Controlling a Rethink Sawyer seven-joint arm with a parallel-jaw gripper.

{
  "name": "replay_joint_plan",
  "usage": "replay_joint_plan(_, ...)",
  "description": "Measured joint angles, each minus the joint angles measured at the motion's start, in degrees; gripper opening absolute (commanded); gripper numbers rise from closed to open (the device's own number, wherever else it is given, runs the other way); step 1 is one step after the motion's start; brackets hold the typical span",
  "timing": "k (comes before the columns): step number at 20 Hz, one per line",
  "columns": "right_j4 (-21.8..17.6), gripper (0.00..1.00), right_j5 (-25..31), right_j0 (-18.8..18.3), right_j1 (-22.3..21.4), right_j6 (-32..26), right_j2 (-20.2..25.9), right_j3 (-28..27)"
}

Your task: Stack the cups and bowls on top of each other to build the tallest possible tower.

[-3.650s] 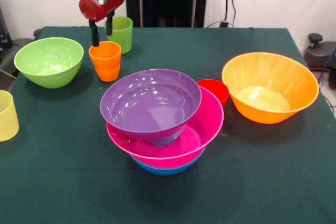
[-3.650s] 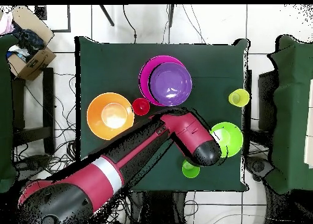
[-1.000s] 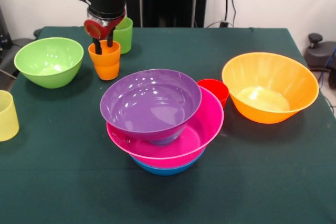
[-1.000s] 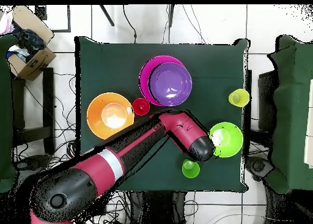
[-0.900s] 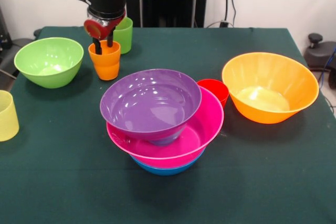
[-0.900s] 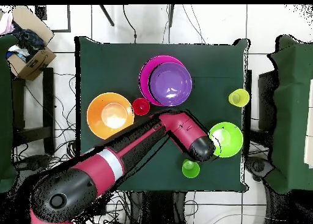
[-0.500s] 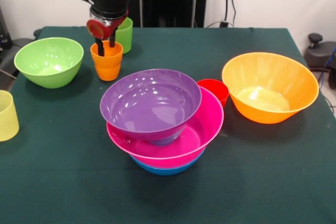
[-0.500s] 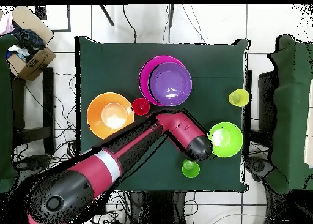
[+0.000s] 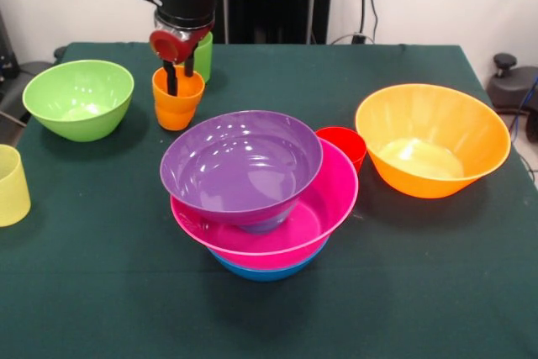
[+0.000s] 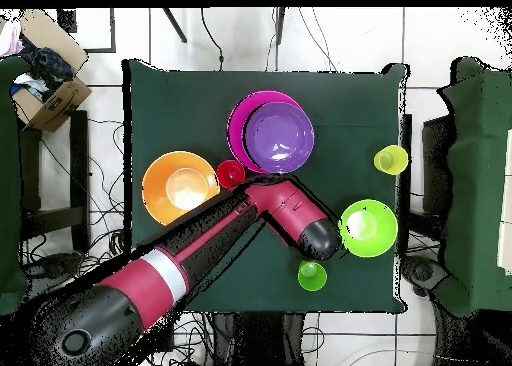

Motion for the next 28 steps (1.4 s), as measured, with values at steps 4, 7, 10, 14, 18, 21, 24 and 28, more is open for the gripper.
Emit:
replay_joint_plan(4, -0.05, 1.0, 0.0, 0.28, -0.97, 0.0, -0.01, 0.0)
replay_joint_plan(7, -0.06, 1.0, 0.0, 0.42, -1.43, 0.0, 0.0, 0.01)
replay_joint_plan(10, -0.11, 1.0, 0.0, 0.44, -1.95, 0.0, -0.01, 0.01)
replay_joint_plan(14, -0.17, 1.0, 0.0, 0.44, -2.1, 0.0, 0.0, 0.01)
replay_joint_plan(18, -0.2, 1.0, 0.0, 0.44, -2.08, 0.0, 0.0, 0.01)
replay_joint_plan(21, -0.2, 1.0, 0.0, 0.44, -2.05, 0.0, 0.0, 0.01)
replay_joint_plan(24, -0.2, 1.0, 0.0, 0.43, -2.05, 0.0, 0.0, 0.01)
replay_joint_plan(28, -0.21, 1.0, 0.0, 0.31, -2.05, 0.0, 0.0, 0.01)
